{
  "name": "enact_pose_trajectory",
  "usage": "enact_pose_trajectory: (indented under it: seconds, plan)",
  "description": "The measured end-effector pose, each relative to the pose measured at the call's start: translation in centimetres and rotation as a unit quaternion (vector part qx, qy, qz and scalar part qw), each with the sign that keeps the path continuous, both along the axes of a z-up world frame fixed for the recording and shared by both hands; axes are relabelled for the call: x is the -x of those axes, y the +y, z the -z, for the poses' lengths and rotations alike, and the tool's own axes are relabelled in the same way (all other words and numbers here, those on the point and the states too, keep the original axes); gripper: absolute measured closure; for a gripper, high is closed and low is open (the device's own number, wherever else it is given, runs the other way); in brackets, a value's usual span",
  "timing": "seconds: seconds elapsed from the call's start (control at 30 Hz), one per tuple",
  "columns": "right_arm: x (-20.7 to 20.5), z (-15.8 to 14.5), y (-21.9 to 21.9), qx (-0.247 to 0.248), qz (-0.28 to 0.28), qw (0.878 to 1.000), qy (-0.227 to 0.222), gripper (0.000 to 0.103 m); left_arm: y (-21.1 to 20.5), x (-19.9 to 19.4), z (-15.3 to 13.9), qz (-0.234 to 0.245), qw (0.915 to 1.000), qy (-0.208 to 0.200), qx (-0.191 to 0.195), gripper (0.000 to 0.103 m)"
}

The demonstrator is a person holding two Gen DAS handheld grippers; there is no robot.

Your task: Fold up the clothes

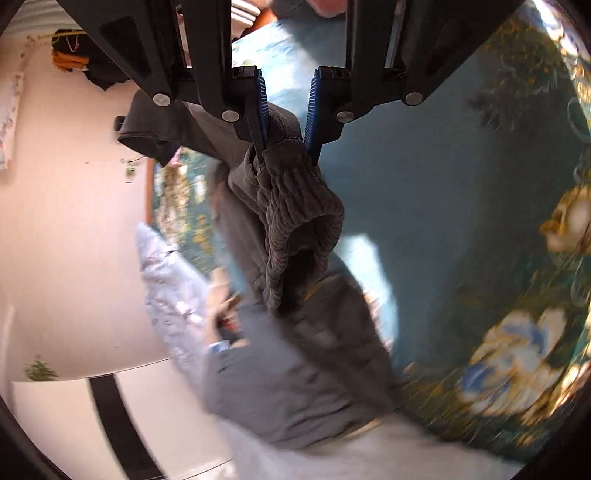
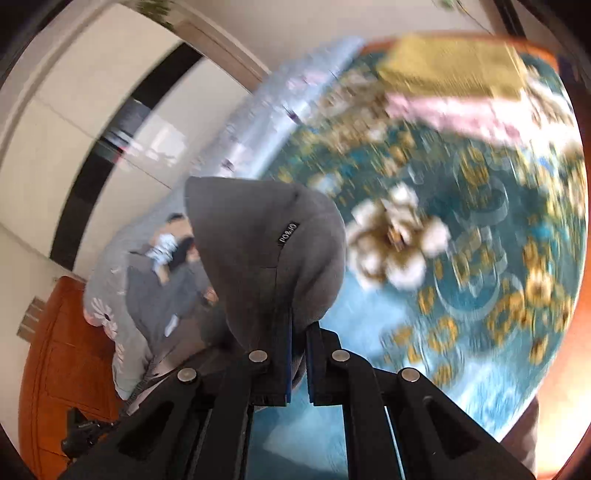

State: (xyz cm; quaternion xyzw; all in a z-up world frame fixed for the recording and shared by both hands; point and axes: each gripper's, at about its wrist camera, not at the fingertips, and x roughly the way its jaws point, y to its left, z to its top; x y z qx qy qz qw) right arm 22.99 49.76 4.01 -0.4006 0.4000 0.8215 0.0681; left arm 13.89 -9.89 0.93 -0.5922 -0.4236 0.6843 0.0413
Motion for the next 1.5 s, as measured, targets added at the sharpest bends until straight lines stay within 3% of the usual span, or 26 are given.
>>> enact_pose_trajectory:
  seconds: [0.13,0.2,0.3,0.4,0.47,0.5,0.67,0.93,1.0,1.03,1.13,1.3,1.4,1.5]
  plan:
    - [-2.7,7.4,-2.0,0.056,-0.008,0.995,-0.079,0.097,-3.8,-4.9,7.4,-0.074,0.9928,-0.094,-0.002,0.087]
    - [-3.7,9.9,-2.8,0.082,-0.01,0.992,-0.1,0.097,-5.0,-5.7,7.8,-0.083,0.9928,-0.086,0.01,0.088]
    - [-3.4,9.4,-3.5,0.095,-0.021,0.992,-0.082,0.094,-6.2,-4.6,7.1,-0.077,0.9947,-0.062,0.03,0.088]
    - [-3.4,8.6,-3.2,0.08,-0.014,0.994,-0.077,0.081,-6.9,-3.5,6.6,-0.072,0.9945,-0.051,0.057,0.088]
    - [-3.7,8.4,-2.6,0.075,0.0,0.994,-0.076,0.06,-7.5,-3.9,8.0,-0.073,0.9925,-0.074,0.064,0.088]
    - [-3.9,8.3,-2.3,0.073,0.007,0.994,-0.076,0.057,-7.8,-4.2,8.8,-0.074,0.9912,-0.087,0.067,0.088]
    - [-3.1,9.9,0.2,0.092,0.059,0.989,-0.1,0.055,-9.2,-5.5,12.2,-0.084,0.9847,-0.137,0.067,0.088]
    - [1.6,12.8,1.2,0.126,0.104,0.976,-0.141,0.055,-9.5,-5.0,12.9,-0.076,0.9837,-0.152,0.058,0.088]
    - [2.5,12.8,0.8,0.124,0.107,0.976,-0.146,0.078,-9.4,-4.9,13.1,-0.073,0.9833,-0.156,0.058,0.088]
    - [2.8,12.3,0.5,0.111,0.1,0.978,-0.148,0.099,-9.4,-4.9,13.2,-0.071,0.9831,-0.158,0.058,0.088]
    - [3.5,10.1,0.2,0.06,0.073,0.986,-0.139,0.099,-9.2,-4.8,13.4,-0.064,0.9833,-0.16,0.059,0.087]
    - [1.4,4.4,1.8,-0.021,0.072,0.995,-0.064,0.099,-8.8,-5.2,14.0,-0.062,0.984,-0.16,0.049,0.085]
    - [-0.6,4.7,2.1,-0.049,0.072,0.992,-0.092,0.099,-8.3,-5.4,14.3,-0.059,0.9838,-0.163,0.045,0.084]
    - [-3.3,7.7,2.7,-0.044,0.082,0.984,-0.154,0.099,-7.6,-5.2,14.3,-0.047,0.9838,-0.164,0.056,0.085]
